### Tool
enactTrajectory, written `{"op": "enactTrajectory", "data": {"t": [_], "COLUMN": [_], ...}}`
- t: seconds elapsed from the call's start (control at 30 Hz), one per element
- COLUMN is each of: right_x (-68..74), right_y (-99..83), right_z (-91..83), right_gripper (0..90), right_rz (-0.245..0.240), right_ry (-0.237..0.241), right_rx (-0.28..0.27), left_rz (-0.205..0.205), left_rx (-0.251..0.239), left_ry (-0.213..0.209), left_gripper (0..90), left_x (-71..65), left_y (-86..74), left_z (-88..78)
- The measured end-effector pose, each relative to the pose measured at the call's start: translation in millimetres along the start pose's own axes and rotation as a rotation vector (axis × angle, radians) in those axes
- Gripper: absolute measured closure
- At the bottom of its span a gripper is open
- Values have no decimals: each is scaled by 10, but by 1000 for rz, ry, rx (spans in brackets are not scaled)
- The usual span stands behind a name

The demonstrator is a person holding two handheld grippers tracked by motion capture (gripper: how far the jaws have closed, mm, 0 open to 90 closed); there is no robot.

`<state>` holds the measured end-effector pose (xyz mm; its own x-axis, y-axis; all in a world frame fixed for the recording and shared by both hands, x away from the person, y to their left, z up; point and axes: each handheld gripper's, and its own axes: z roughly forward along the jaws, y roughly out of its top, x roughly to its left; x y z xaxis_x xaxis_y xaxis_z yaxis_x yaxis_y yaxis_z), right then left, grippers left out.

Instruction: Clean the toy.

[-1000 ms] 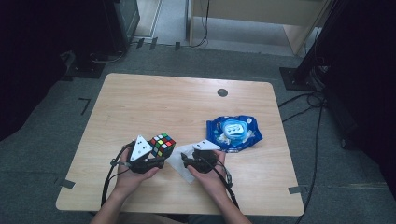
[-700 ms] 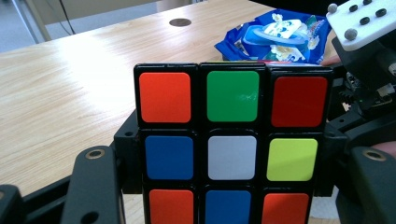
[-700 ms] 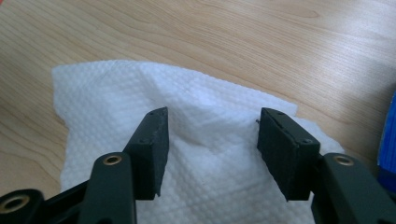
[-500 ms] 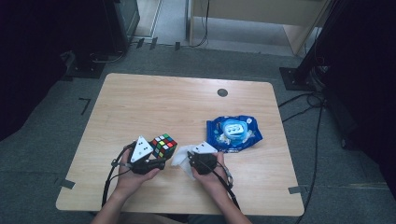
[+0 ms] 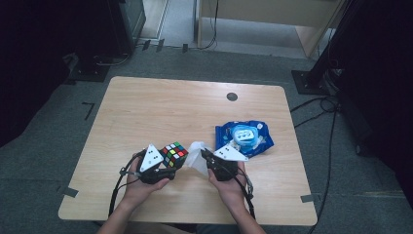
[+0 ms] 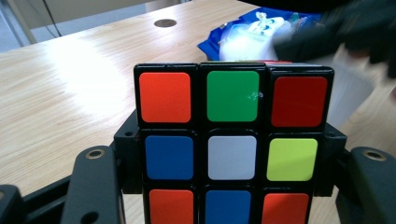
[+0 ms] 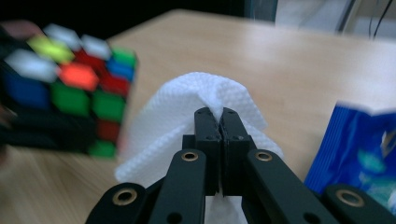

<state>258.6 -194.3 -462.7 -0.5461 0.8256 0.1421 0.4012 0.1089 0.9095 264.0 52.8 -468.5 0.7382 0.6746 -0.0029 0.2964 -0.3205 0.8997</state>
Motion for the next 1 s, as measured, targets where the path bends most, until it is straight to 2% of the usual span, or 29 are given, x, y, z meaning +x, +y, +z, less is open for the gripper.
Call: {"op": "enactTrajectory", "data": {"t": [0.13, 0.27, 0.37, 0.57, 0.73, 0.9, 1.0], "right_x": [91, 208, 309, 413, 423, 369, 336], "right_y": [204, 277, 295, 272, 237, 203, 182], "right_z": [-216, -282, -281, -236, -188, -156, -144], "right_gripper": [890, 889, 888, 887, 886, 883, 881], "right_rz": [17, 25, 15, 30, 33, 59, 47], "right_ry": [92, 181, 248, 316, 314, 293, 261], "right_rx": [-116, -160, -152, -144, -133, -128, -131], "left_rz": [10, 31, 42, 70, 109, 117, 125], "left_rx": [0, 0, 2, -12, -37, -53, -59], "left_ry": [-16, -34, -43, -64, -74, -77, -86], "left_gripper": [338, 338, 338, 338, 338, 339, 340], "left_x": [-59, -151, -201, -288, -363, -383, -389], "left_y": [0, -2, -1, 5, 21, 34, 37], "left_z": [26, 62, 78, 84, 64, 40, 26]}}
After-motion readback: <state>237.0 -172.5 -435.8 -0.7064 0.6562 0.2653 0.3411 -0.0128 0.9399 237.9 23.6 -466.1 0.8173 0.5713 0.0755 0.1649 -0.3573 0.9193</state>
